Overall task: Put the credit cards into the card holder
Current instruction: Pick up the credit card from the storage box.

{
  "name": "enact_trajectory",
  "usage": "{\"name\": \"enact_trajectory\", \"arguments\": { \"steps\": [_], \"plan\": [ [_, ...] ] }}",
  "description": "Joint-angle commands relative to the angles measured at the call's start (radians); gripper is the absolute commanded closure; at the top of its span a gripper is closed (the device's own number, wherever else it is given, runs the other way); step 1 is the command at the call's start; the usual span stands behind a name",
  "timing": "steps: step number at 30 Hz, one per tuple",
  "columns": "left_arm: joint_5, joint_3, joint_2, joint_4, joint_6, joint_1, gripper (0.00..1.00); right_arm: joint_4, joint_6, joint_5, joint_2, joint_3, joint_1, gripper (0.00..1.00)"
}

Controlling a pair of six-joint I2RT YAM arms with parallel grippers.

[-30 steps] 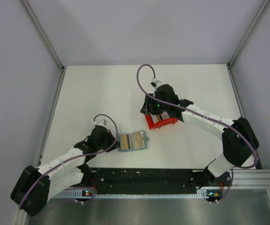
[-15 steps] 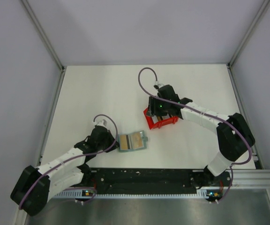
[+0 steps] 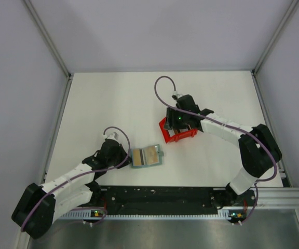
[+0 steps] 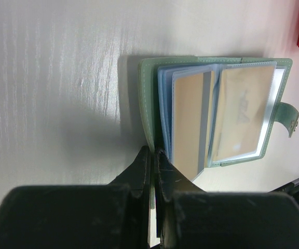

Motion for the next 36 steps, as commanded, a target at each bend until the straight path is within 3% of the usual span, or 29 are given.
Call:
{"name": "enact_trajectory", "arguments": {
  "steps": [1,19,27,36],
  "plan": [
    [-0.021,0.027,0.004,0.009,0.016,-0.004,1.00,-0.004,-0.001,0.067,0.005,-0.031,-0.007,0.49],
    [-0.015,0.027,0.012,0.018,0.017,-0.002,1.00,0.074,-0.002,-0.051,-0.113,-0.050,-0.009,0.49],
    [-0.009,0.029,0.012,0.023,0.011,-0.002,1.00,0.077,0.015,-0.104,-0.048,-0.046,-0.009,0.49],
    [-0.009,0.030,0.016,0.026,0.016,-0.002,1.00,0.074,0.016,-0.048,-0.007,-0.043,-0.009,0.49]
  ]
}}
